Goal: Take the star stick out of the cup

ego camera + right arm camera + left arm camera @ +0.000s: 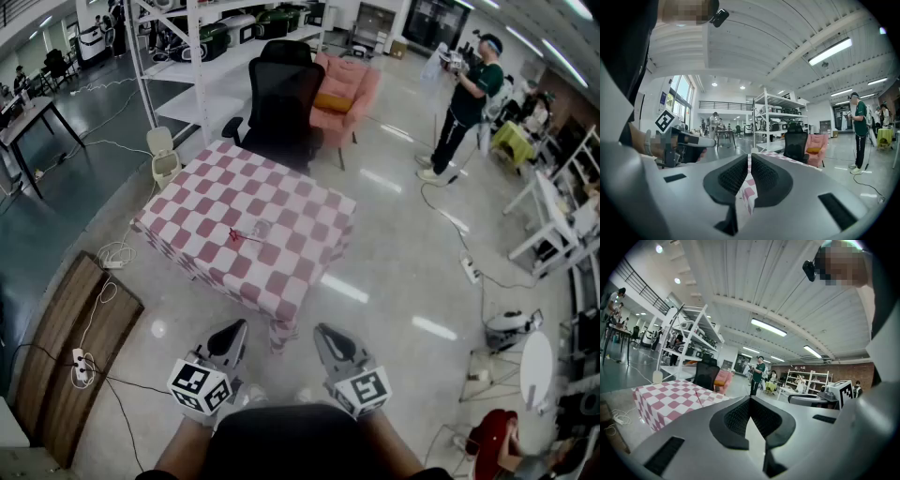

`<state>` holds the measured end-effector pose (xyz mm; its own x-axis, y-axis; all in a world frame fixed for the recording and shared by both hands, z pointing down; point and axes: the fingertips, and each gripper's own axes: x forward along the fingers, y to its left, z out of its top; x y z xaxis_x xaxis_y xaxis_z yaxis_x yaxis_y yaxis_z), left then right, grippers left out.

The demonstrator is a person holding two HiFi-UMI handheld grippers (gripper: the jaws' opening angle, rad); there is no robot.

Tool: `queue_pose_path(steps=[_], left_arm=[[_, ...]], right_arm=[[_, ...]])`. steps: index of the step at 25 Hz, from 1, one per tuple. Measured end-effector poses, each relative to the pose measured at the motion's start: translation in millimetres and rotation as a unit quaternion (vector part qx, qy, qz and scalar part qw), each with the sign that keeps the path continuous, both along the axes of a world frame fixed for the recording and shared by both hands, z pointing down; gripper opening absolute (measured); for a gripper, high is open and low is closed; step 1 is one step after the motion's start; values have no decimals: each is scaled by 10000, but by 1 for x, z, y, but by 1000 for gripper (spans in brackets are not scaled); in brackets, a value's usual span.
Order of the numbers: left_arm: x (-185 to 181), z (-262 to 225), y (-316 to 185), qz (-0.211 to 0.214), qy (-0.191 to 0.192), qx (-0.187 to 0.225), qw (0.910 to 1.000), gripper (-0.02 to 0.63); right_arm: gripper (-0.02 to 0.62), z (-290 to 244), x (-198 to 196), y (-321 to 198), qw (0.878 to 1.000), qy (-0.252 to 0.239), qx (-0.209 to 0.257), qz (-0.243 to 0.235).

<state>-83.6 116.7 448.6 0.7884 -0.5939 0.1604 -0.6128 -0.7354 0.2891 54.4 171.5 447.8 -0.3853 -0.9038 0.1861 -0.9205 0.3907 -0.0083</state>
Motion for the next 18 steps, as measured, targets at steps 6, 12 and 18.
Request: queue_pose_path(steps=[6,12,18], left_arm=[[-30,7,-11,-52,-48,55,10000,41],[-55,15,-22,47,44,11,10000,41],[-62,24,-29,191,-10,-40,9998,41]], right_arm=[[32,3,-26,-8,9999,152,-40,-10],[33,1,-51,-21,9999,62,71,103],[34,6,-55,-27,9996,-78,128,258]])
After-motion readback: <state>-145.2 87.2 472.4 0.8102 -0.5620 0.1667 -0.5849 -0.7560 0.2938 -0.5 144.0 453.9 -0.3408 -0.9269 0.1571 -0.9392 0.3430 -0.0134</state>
